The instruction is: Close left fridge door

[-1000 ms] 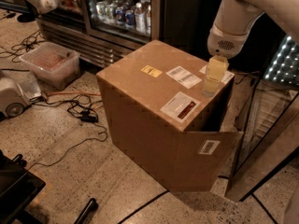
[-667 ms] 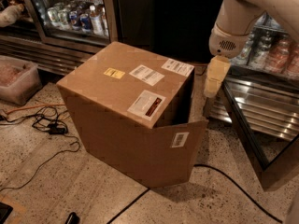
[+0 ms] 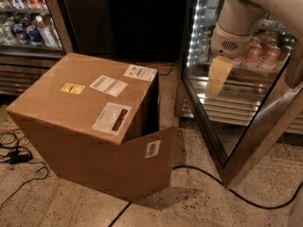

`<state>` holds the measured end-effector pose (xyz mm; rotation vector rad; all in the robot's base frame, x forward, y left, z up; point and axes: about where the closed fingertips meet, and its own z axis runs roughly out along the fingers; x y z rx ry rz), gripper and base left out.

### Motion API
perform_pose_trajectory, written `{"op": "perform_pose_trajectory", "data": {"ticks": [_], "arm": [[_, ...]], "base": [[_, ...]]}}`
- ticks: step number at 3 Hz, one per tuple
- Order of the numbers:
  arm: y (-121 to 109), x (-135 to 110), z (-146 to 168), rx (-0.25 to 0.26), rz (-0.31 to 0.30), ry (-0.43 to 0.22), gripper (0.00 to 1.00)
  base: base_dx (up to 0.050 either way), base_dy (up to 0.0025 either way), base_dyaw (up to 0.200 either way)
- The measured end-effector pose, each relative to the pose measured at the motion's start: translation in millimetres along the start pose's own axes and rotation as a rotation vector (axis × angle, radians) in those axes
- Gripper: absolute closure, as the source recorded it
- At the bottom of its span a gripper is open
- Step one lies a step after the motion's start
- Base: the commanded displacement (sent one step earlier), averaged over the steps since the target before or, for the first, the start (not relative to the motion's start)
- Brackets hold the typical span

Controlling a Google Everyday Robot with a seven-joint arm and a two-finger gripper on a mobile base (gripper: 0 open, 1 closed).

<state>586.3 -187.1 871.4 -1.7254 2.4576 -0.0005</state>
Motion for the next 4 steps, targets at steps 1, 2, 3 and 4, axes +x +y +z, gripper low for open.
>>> {"op": "perform_pose_trajectory", "data": {"ticks": [1,2,3,4], "arm": [[0.0,0.0,0.0,0.0,0.0,0.0,0.0],[0.0,0.0,0.0,0.0,0.0,0.0,0.0],[-1.9,-0.6,1.8,0.02,0.012,0.009,0.19],[-1.4,-0.5,0.7,0.04,0.021,0.014,0.42]], "base": [[0.0,-0.00008,-0.197],[0.0,0.0,0.0],[0.0,0.0,0.0],[0.0,0.0,0.0]]}}
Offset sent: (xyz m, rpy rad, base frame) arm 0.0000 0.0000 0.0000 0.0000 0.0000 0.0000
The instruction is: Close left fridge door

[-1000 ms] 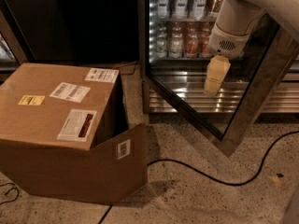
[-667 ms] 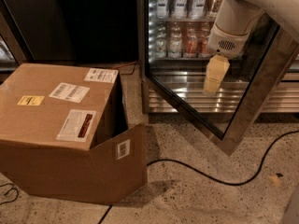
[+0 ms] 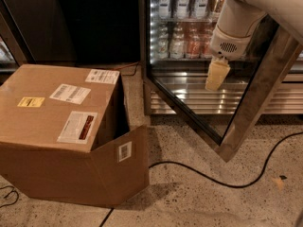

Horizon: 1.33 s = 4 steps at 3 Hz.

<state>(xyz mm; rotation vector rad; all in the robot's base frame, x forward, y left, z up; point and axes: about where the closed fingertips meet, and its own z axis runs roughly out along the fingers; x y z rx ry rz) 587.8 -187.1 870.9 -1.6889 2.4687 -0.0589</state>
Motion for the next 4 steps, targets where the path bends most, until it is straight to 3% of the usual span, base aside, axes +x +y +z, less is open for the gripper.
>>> {"op": "perform_pose_trajectory", "data": {"ticks": [2,3,4], "arm": [[0.7,0.0,-0.9,0.01,0.005,0.003,0.89],[0.8,-0.1,-0.9,0.011,0.005,0.003,1.0],[0.8,-0.1,-0.9,0.011,0.005,0.003,1.0]], "base": [[0.0,0.0,0.0],[0.03,0.0001,-0.002],[0.05,0.00004,-0.002]]}}
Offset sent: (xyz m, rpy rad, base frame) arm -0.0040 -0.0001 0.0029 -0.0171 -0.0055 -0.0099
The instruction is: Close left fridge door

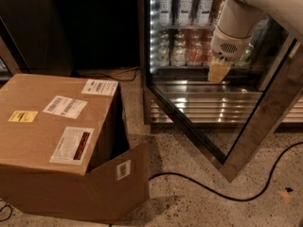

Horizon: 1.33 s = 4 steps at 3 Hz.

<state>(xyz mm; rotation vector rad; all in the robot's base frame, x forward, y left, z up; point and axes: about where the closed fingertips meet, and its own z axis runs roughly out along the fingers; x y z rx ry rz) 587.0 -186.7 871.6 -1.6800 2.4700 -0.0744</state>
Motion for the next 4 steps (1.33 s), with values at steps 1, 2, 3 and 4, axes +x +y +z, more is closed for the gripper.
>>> {"op": "perform_pose_trajectory", "data": {"ticks": [1,2,3,4], "arm": [[0.0,0.0,0.0,0.0,0.0,0.0,1.0],[0.0,0.0,0.0,0.0,0.0,0.0,1.0],[0.0,0.0,0.0,0.0,0.0,0.0,1.0],[-0.1,0.0,-0.1,0.0,0.0,0.0,1.0]], "base": [[0.0,-0.00008,-0.199],[0.05,-0.00009,0.005],[0.048,0.0,0.0],[0.0,0.0,0.0]]}}
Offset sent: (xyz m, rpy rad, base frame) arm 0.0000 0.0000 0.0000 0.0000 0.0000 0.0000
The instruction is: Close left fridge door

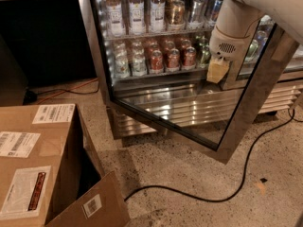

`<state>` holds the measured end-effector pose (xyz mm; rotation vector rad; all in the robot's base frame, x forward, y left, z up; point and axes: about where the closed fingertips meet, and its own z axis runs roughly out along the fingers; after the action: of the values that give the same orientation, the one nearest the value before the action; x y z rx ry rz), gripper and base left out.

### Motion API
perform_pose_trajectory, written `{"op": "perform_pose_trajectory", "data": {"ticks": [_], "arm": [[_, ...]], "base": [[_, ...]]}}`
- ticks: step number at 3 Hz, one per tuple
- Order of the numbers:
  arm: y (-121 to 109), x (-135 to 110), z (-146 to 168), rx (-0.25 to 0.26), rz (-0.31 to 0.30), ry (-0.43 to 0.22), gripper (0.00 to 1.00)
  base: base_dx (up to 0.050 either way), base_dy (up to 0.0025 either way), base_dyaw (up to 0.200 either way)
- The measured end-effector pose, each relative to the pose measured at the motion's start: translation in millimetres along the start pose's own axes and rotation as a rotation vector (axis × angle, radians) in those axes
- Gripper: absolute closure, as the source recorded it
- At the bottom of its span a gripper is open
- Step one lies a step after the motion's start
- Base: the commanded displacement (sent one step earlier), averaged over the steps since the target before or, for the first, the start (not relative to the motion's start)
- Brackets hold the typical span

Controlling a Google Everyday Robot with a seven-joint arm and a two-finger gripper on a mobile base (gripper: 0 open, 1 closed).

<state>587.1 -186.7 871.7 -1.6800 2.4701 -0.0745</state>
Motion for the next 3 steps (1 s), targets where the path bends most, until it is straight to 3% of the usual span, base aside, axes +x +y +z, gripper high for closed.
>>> {"op": "perform_pose_trajectory", "data": {"ticks": [1,3], "arm": [[-16.8,-8.6,-17.7,0.013,0.008,0.018,1.0],[-43.6,-12.9,-11.0,-0.057,0.031,0.06,1.0]], "base": [[0.0,0.0,0.0],[0.0,0.0,0.0]]}}
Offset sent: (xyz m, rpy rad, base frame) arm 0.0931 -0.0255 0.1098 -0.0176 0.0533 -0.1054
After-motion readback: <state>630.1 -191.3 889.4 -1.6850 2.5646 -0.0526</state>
